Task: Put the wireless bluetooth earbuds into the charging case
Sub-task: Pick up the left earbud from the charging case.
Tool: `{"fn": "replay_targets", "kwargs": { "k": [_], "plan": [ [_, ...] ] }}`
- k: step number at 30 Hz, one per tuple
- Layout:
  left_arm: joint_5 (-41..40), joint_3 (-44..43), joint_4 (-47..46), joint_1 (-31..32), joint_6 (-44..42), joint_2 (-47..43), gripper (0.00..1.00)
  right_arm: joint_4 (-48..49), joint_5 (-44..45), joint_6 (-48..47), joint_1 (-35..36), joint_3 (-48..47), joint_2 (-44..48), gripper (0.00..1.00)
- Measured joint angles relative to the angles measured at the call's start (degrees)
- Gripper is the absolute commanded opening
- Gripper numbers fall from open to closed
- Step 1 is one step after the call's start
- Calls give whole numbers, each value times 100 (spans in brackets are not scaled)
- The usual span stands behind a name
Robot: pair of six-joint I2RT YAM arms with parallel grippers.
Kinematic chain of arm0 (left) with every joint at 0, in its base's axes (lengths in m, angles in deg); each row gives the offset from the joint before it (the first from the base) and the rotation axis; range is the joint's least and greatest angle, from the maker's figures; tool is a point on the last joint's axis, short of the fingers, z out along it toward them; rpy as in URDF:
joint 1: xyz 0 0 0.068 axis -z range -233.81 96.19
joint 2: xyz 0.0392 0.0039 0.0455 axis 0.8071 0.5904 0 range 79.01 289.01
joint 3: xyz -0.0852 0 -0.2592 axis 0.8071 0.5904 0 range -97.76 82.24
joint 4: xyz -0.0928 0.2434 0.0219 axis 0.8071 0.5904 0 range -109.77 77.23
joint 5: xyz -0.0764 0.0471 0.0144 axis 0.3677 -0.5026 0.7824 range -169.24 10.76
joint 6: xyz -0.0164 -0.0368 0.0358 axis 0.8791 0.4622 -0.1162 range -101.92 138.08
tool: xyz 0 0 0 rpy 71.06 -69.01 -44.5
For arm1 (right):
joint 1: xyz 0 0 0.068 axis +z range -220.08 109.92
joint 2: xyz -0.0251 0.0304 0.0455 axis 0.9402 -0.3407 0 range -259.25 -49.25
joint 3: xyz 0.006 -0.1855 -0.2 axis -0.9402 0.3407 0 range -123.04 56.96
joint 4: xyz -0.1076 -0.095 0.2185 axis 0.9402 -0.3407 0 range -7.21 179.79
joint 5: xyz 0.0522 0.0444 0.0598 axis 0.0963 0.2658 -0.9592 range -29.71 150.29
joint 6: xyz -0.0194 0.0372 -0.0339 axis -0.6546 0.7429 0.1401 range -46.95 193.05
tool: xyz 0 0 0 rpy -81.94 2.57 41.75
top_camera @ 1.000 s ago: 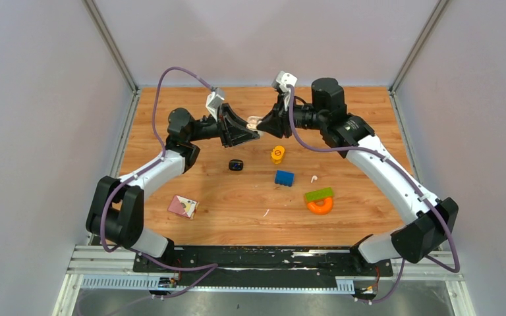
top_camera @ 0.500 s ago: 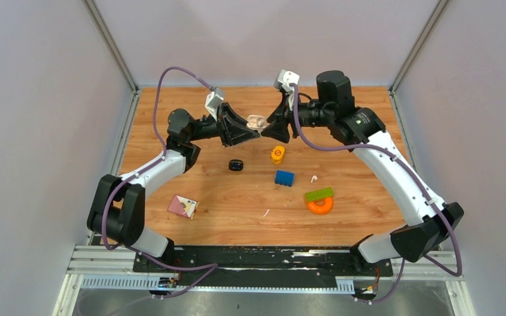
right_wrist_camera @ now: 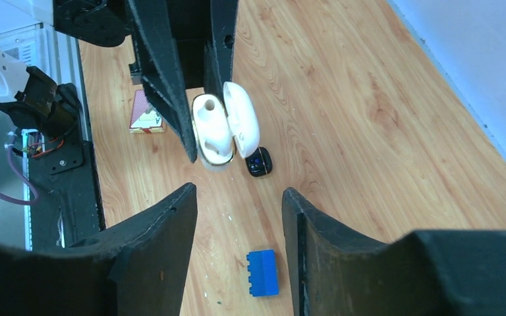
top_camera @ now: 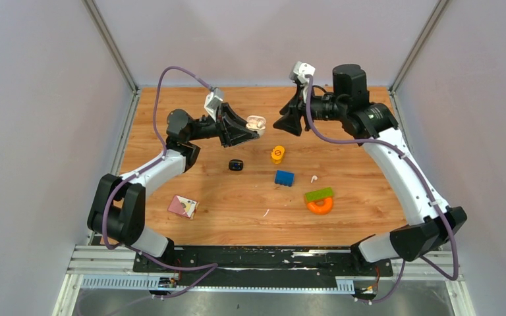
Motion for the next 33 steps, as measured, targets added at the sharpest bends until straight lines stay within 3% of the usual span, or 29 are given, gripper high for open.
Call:
{"fn": "replay_targets", "kwargs": {
  "k": [7,14,17,20,24,33],
  "plan": [
    [98,9,-39,0,-33,0,0,92,-96,251,133,-166,-625,57],
    [107,42,-35,0,-98,0,0,92,-70,437,260,-284,-710,37],
    [66,48,52,0,-168,0,0,52,247,588,319,-498,-710,33],
    [-90,72,214,0,-267,0,0,-92,538,737,402,-664,-702,34],
    [-428,164,385,0,-352,0,0,-267,796,1005,514,-686,-699,45],
    [-1102,302,887,0,-756,0,0,-308,1338,1812,660,-1054,-1410,44]
  ]
}}
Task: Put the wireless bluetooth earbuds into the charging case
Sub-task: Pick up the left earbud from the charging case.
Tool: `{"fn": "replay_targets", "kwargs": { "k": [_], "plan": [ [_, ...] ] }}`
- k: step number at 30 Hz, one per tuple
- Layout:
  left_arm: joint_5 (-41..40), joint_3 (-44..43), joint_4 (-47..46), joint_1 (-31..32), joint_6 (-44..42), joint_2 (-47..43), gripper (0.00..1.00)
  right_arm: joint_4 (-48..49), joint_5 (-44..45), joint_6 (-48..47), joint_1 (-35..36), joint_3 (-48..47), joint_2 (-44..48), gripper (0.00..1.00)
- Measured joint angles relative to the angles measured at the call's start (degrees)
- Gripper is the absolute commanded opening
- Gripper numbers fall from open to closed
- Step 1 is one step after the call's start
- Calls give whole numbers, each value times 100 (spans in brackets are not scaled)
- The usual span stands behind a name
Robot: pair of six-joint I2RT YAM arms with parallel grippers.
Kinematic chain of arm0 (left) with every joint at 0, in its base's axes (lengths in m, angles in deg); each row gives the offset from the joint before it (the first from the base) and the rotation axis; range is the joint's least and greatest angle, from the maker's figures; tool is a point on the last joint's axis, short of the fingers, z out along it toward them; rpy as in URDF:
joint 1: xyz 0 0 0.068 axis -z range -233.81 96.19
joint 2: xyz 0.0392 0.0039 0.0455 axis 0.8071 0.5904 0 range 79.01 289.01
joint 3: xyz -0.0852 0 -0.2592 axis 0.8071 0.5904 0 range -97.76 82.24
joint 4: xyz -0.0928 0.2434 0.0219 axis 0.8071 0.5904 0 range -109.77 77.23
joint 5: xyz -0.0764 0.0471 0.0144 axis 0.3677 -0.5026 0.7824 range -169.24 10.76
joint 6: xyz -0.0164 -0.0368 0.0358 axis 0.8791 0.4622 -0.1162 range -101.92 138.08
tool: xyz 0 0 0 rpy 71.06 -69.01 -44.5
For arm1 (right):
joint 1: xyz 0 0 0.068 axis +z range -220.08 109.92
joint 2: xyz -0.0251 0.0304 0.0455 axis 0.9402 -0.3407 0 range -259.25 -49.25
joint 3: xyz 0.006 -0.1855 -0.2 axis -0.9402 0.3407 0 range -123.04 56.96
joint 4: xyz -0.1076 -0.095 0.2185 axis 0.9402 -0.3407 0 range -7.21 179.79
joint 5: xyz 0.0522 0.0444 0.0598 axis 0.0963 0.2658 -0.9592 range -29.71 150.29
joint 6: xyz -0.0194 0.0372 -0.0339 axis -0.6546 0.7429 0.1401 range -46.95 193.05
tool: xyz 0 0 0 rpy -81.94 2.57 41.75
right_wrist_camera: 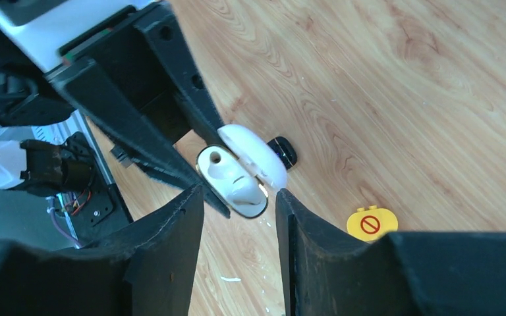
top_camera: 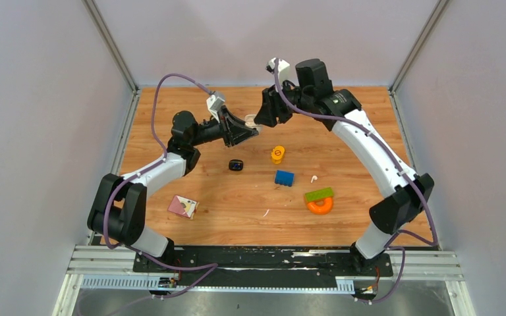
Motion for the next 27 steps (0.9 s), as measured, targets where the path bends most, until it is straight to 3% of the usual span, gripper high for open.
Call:
{"fn": "replay_targets", "kwargs": {
  "k": [6,16,27],
  "plan": [
    [-179,0,238,0,-140,0,0,-170,289,214,70,-199,-433,44],
    [-251,0,326,0,-179,0,0,-280,413,280,90,-286,-479,35],
    [-282,-2,420,-11,-212,0,0,-380,595,208,175,-382,-586,34]
  ]
}}
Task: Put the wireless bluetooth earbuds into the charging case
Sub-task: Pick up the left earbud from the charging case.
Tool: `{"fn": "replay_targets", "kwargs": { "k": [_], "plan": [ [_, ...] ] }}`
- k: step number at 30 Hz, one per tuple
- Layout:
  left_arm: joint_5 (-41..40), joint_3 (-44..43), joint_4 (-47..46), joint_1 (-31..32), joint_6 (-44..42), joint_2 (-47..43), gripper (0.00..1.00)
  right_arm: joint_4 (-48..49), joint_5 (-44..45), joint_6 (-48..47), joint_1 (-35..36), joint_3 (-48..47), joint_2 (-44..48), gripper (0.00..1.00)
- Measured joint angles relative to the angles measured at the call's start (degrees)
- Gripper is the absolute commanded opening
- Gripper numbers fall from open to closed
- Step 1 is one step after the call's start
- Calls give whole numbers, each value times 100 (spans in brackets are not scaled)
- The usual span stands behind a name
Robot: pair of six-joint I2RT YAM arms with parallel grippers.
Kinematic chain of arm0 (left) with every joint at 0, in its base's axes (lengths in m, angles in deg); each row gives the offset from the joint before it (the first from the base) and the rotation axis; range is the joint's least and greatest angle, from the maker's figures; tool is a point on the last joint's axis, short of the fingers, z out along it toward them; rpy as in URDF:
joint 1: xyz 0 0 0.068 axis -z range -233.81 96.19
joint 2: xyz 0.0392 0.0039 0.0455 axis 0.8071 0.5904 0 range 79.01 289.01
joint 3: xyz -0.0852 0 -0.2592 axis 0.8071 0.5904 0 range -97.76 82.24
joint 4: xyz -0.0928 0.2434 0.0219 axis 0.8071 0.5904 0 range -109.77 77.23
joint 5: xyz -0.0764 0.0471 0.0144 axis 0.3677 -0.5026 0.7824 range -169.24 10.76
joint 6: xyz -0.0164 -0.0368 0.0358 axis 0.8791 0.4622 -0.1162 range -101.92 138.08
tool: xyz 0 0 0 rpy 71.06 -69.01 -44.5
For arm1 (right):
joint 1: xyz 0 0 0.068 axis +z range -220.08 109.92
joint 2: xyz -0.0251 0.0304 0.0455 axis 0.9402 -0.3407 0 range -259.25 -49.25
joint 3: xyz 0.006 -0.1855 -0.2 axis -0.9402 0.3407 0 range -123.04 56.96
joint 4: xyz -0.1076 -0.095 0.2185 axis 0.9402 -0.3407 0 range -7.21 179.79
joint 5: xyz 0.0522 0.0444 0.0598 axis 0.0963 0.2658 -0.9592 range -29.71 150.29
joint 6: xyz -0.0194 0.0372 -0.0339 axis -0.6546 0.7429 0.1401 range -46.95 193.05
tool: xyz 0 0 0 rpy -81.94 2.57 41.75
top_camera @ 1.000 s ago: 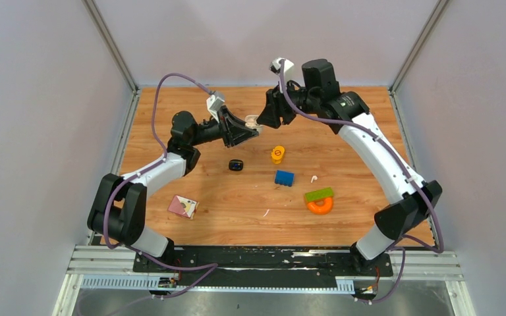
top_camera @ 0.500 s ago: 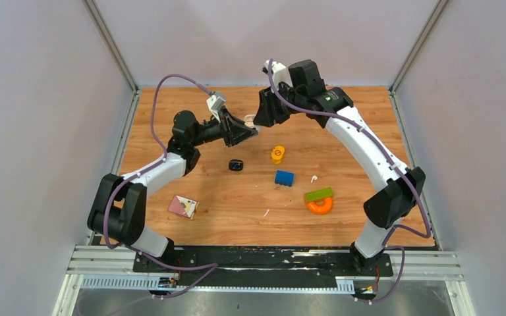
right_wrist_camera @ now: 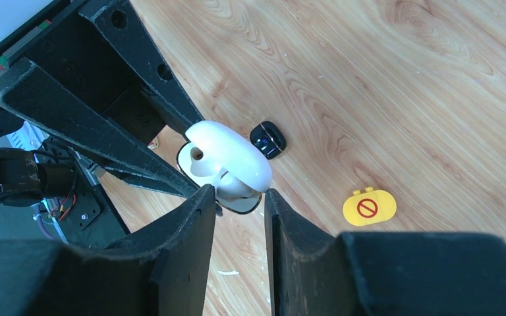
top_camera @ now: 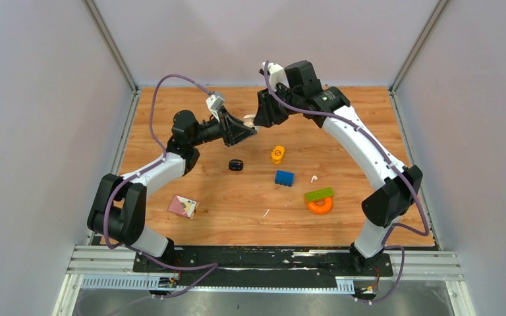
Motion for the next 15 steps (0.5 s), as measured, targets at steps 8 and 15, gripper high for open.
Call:
{"fn": "replay_targets", "kwargs": {
  "k": [8,15],
  "plan": [
    [-55,0,94,-20,-50,0,0,-87,39,-70,61,-7,-28,33],
    [-63,0,164,-26,-70,0,0,-90,157,-74,103,-50,-87,35]
  ]
}}
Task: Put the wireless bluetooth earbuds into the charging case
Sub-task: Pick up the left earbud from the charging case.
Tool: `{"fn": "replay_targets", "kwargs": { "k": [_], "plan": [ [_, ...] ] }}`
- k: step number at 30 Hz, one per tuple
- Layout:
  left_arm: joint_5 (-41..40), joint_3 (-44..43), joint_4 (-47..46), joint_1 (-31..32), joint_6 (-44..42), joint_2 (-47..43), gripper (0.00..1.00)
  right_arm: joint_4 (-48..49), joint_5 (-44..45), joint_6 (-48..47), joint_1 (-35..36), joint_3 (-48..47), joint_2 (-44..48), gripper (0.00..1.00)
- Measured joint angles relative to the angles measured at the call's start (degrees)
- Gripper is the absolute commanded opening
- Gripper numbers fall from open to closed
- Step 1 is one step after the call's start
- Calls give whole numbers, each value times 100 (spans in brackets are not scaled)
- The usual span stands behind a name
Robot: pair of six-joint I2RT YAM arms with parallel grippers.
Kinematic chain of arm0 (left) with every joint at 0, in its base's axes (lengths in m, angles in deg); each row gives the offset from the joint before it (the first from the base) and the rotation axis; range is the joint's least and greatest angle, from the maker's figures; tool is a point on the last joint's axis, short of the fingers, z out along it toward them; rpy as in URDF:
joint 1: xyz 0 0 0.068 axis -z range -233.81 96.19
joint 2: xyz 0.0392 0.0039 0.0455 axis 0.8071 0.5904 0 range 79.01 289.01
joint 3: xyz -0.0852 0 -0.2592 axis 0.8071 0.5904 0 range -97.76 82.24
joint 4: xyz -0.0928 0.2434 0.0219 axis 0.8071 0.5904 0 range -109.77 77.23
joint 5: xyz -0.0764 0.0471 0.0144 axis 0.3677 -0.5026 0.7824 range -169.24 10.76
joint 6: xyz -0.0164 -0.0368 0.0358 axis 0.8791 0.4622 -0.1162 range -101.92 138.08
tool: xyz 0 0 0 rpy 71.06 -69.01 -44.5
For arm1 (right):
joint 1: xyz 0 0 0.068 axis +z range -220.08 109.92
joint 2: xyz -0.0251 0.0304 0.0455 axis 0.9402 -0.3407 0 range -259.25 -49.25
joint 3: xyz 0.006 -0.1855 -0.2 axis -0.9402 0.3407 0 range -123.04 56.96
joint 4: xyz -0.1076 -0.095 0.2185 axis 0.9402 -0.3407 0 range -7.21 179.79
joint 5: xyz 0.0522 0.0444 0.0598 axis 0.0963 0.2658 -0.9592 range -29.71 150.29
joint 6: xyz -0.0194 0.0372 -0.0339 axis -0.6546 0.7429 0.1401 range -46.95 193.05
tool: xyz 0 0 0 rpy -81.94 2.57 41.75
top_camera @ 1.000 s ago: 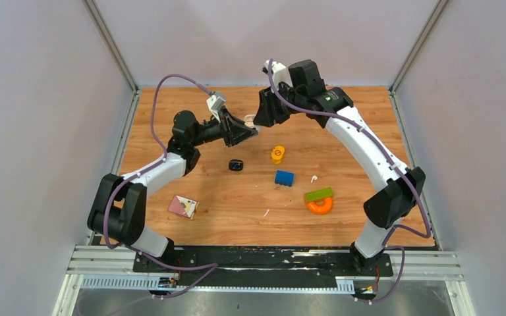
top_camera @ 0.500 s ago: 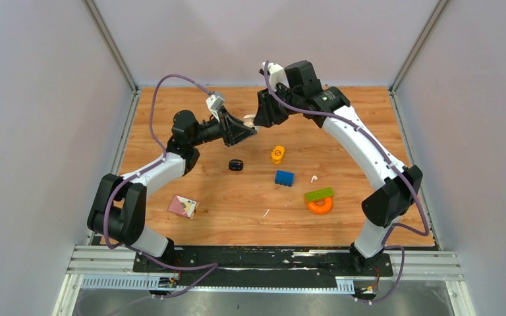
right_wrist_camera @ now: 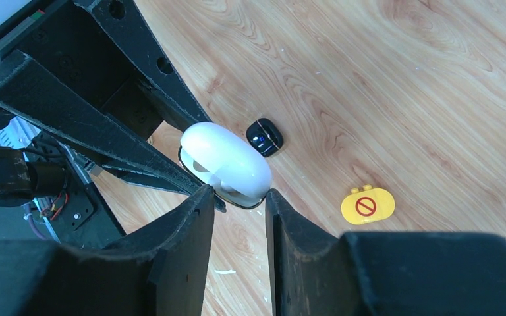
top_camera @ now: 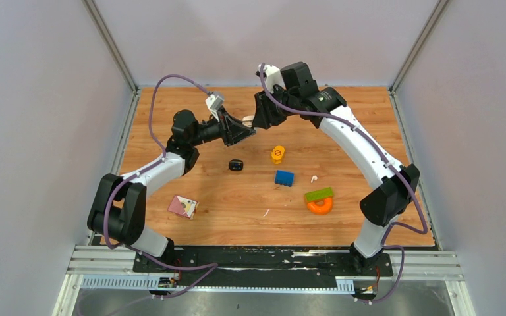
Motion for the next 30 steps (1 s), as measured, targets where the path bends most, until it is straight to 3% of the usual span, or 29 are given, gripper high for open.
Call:
{"fn": "replay_targets", "kwargs": {
  "k": [17,30],
  "plan": [
    [116,0,-39,35,-4,0,0,9,125,7,4,-81,0,37],
    [42,0,66,26,-9,4,0,4,96,4,-11,-103,-55,29]
  ]
}}
